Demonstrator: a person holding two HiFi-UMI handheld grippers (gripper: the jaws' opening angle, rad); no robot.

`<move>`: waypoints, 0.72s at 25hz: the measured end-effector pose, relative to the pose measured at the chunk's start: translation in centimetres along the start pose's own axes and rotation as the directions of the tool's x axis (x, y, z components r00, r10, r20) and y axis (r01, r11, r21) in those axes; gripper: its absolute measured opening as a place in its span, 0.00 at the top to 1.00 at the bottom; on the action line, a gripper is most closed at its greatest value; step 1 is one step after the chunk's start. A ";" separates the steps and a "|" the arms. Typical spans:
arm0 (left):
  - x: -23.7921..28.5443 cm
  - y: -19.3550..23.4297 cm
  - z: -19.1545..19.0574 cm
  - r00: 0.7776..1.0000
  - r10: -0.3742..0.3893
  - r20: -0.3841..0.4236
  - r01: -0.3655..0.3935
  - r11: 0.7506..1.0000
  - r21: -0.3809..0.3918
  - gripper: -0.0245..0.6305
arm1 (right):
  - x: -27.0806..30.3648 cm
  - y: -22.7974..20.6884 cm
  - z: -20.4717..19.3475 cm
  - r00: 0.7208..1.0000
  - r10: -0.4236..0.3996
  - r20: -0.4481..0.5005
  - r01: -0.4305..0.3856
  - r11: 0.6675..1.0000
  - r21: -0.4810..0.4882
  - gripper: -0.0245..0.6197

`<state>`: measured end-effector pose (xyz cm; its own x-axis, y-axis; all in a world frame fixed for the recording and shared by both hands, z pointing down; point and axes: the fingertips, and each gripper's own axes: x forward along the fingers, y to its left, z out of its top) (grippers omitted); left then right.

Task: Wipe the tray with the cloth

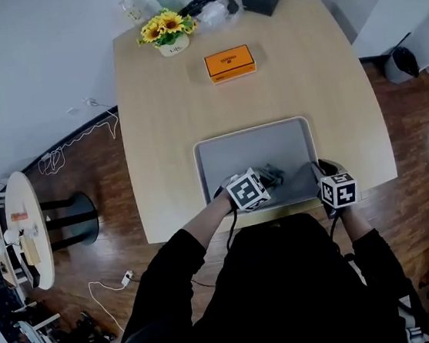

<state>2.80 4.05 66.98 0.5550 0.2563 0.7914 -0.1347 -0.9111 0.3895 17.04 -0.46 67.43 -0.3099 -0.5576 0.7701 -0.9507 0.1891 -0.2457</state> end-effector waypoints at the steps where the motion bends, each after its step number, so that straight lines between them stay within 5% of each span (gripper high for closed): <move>1: -0.7 1.7 0.3 0.999 0.033 0.007 -0.033 0.999 -0.009 0.96 | 0.0 0.0 0.0 1.000 0.000 0.000 0.000 1.000 0.001 0.84; 8: -5.2 12.2 1.7 0.967 0.252 0.038 -0.250 0.967 -0.054 0.96 | -0.2 0.0 0.0 1.000 -0.008 0.005 0.008 1.000 0.014 0.84; 18: -5.6 11.5 1.0 0.963 0.263 0.056 -0.260 0.964 -0.063 0.96 | -0.4 -0.1 -0.1 1.000 -0.012 0.002 0.012 1.000 0.023 0.84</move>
<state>-1.03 -8.22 66.53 0.5449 -0.0112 0.8385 -0.3256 -0.9243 0.1992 17.30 -0.20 67.23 -0.2983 -0.5618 0.7716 -0.9544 0.1641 -0.2495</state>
